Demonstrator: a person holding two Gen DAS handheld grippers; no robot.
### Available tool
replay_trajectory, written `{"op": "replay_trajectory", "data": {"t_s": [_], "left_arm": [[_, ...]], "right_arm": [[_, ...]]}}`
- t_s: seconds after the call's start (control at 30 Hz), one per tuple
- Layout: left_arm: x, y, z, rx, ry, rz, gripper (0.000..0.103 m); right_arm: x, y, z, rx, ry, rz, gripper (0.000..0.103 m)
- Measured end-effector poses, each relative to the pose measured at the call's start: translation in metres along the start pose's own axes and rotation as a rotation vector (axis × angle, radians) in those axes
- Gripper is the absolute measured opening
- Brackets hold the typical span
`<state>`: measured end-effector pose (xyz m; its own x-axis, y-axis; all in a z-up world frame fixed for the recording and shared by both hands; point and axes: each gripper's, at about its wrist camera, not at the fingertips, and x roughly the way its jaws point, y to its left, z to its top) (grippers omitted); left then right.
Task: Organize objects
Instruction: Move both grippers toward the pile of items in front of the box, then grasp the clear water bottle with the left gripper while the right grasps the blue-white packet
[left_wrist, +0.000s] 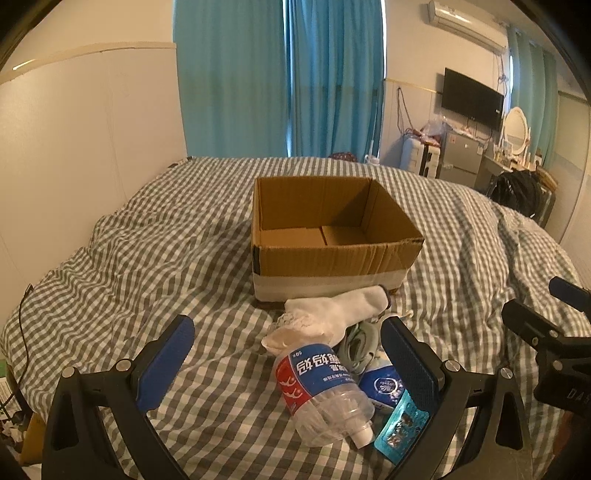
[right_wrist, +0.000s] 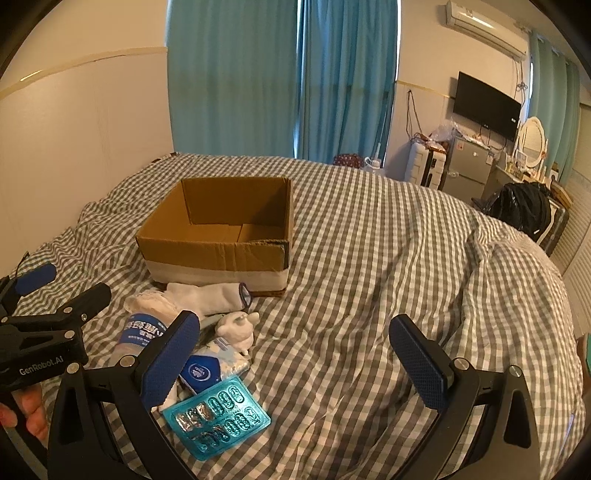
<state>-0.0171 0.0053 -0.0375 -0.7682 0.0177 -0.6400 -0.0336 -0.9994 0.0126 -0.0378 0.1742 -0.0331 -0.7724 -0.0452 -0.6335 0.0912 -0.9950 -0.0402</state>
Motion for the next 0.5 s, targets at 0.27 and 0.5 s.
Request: {"op": "replay_trajectory", "data": {"t_s": [0.27, 0.5], "left_arm": [[0.032, -0.007, -0.025, 0.038, 0.113, 0.007, 0.103], [0.062, -0.012, -0.044, 0.043, 0.214, -0.074, 0.103]], "right_arm": [[0.025, 0.0, -0.01, 0.003, 0.057, 0.05, 0.103], [0.056, 0.008, -0.027, -0.021, 0.143, 0.091, 0.103]]}}
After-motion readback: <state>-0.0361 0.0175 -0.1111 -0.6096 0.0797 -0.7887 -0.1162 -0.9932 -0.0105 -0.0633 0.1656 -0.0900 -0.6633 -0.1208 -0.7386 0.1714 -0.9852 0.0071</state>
